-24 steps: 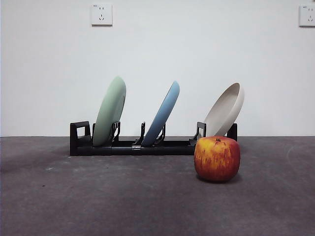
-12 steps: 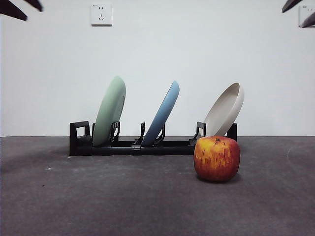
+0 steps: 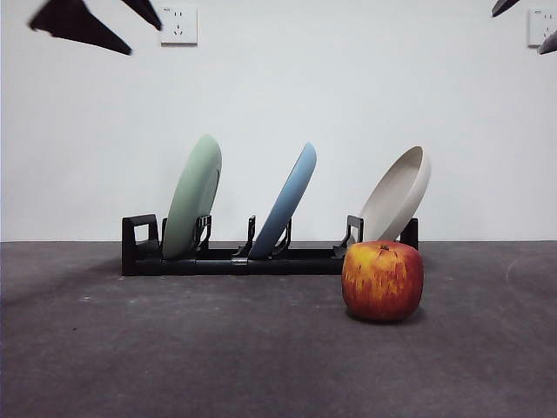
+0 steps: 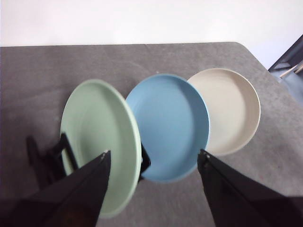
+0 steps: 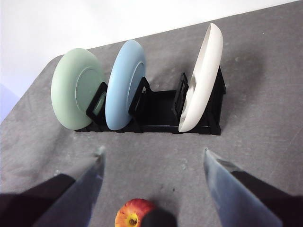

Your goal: Take the green plate from the plate rack,put the plate on the table,take the apple from the table,put the apple in the plate

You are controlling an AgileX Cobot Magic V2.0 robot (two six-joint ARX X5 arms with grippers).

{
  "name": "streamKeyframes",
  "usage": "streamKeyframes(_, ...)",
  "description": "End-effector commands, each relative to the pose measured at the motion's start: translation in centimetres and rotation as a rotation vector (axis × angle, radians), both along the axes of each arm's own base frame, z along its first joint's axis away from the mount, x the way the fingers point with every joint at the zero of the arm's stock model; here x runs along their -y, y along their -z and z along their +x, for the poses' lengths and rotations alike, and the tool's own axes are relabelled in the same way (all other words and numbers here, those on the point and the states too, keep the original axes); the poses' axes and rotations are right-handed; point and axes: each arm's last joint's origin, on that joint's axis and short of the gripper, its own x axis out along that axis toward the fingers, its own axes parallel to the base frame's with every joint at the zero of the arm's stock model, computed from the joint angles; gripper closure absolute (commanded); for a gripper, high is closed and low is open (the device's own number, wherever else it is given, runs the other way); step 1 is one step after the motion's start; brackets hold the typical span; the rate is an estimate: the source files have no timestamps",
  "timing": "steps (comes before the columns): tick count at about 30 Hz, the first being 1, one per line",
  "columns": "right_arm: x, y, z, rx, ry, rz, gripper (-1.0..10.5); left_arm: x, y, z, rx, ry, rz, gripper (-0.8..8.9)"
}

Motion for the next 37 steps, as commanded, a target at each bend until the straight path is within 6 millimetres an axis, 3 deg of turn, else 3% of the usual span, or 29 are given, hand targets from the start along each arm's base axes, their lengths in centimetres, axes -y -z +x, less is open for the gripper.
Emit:
streamKeyframes(1, 0.0, -0.1, 0.0, -0.001, -0.001, 0.006, 6.0, 0.9, -0.1, 3.1, -0.017, 0.031, 0.024, 5.03)
streamKeyframes(7, 0.0, -0.1, 0.0, -0.004, 0.000, 0.006, 6.0, 2.8, 2.8, 7.5, -0.093, 0.064, 0.033, 5.04)
streamKeyframes(13, 0.0, -0.1, 0.0, -0.004, 0.006, 0.003, 6.0, 4.7, 7.6, 10.1, -0.184, 0.069, 0.071, 5.04)
streamKeyframes(17, 0.0, -0.1, 0.0, -0.004, 0.006, 0.003, 6.0, 5.2, 9.4, 11.0, -0.211, 0.060, 0.090, 5.04)
streamKeyframes(22, 0.0, -0.1, 0.0, -0.005, 0.006, 0.003, 6.0, 5.3, 9.5, 11.2, -0.194, 0.060, 0.087, 5.29)
streamKeyframes(27, 0.0, -0.1, 0.0, -0.005, 0.006, 0.003, 6.0, 5.3, 9.6, 11.1, -0.208, 0.069, 0.088, 8.23)
streamKeyframes(34, 0.0, -0.1, 0.0, -0.005, 0.009, 0.002, 6.0, 5.4, 9.2, 11.0, -0.204, 0.120, 0.044, 8.22)
streamKeyframes(37, 0.0, -0.1, 0.0, -0.005, 0.010, 0.001, 6.0, 5.4, 7.9, 10.3, -0.185, 0.141, 0.023, 8.22)
